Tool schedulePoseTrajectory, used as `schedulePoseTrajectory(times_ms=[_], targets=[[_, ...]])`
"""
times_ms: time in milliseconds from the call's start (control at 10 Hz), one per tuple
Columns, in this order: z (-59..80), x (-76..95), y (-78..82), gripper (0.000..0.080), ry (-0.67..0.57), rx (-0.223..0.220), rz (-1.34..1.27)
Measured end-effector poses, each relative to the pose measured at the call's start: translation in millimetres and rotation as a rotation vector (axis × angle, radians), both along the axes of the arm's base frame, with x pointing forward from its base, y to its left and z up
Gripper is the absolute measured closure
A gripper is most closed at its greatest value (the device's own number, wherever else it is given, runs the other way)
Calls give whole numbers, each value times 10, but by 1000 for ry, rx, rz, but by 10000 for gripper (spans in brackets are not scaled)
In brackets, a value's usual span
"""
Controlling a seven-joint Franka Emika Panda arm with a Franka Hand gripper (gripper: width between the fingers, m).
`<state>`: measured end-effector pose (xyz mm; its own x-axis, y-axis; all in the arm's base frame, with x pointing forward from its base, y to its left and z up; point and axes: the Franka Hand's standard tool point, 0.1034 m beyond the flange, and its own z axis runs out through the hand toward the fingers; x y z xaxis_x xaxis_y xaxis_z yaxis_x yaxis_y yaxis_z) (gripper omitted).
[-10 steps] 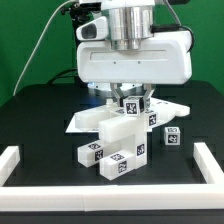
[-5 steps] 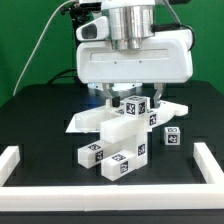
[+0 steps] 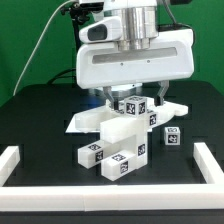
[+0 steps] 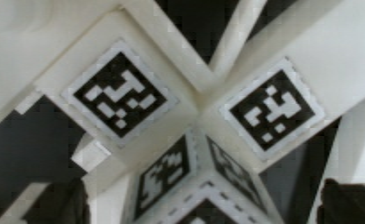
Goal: Assemble chair
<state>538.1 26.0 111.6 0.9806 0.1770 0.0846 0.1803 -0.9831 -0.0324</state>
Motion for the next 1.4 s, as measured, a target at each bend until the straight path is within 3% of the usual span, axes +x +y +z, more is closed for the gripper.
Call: schedulePoseTrajectory(times_ms=[300, 400, 500, 600, 700, 800, 900, 1400], targets=[[6, 16, 19, 150, -10, -62, 392], [3, 14, 4, 150, -9, -62, 376], [2, 14, 5, 179, -8, -61, 360], [2, 14, 5, 321, -8, -61, 360], [2, 14, 5, 457, -7, -58, 322], [2, 14, 8, 457, -5, -47, 224], [2, 14, 10, 515, -2, -39, 133], [3, 40, 32, 515, -8, 0, -337]])
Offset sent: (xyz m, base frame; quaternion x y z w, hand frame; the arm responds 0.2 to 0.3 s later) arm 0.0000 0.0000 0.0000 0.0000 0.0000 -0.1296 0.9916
